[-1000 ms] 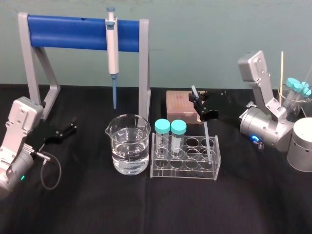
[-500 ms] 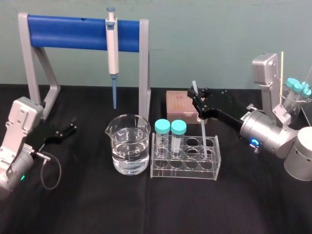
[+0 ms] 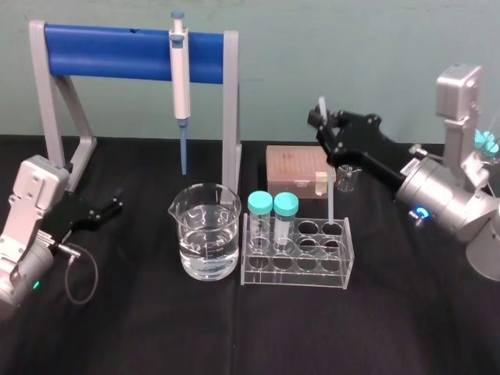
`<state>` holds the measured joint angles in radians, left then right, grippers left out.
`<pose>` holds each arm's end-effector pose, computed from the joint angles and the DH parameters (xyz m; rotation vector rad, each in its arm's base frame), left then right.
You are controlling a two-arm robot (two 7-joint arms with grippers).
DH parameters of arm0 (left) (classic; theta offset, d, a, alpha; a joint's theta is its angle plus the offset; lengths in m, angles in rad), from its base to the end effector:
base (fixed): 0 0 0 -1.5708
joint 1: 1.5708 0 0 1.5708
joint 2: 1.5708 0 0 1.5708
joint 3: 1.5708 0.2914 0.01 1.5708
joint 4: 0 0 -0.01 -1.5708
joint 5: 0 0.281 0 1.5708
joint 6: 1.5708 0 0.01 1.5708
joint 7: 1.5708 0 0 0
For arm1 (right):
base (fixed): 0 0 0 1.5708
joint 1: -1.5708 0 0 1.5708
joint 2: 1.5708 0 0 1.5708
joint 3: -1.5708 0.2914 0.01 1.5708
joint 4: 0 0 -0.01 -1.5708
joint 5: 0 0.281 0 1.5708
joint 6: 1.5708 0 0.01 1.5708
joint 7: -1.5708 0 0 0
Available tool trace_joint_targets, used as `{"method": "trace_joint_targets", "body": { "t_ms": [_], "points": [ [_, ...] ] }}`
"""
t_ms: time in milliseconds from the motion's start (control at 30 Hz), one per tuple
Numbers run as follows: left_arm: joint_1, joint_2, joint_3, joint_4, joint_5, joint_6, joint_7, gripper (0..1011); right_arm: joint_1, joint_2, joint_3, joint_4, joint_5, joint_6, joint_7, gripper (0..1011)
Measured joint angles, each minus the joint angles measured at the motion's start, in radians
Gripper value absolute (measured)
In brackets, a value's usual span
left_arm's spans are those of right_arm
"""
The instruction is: Pick up the stirring rod with one hand, then place it down.
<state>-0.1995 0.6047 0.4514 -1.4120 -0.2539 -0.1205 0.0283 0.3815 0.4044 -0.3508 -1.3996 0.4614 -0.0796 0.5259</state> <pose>0.3320 0.0908 -0.2981 0.3045 -0.2850 1.2480 0.3920 -0.0448 -0.2324 0.0710 -0.1460 -0.7956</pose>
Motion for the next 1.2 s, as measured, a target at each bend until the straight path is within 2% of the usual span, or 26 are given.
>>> {"method": "trace_joint_targets", "body": {
  "t_ms": [67, 400, 733, 1200],
  "points": [
    [0.0, 0.0, 0.0, 0.0, 0.0, 0.0, 0.0, 1000, -0.007, 0.007, 0.018, -0.04, 0.012, -0.015, -0.002, 80],
    [0.0, 0.0, 0.0, 0.0, 0.0, 0.0, 0.0, 1000, -0.039, 0.031, 0.07, -0.147, 0.045, -0.052, -0.023, 80],
    [0.0, 0.0, 0.0, 0.0, 0.0, 0.0, 0.0, 1000, -0.065, 0.052, 0.092, -0.187, 0.05, -0.059, -0.032, 80],
    [0.0, 0.0, 0.0, 0.0, 0.0, 0.0, 0.0, 1000, -0.085, 0.061, 0.1, -0.201, 0.051, -0.058, -0.037, 80]
  ]
}}
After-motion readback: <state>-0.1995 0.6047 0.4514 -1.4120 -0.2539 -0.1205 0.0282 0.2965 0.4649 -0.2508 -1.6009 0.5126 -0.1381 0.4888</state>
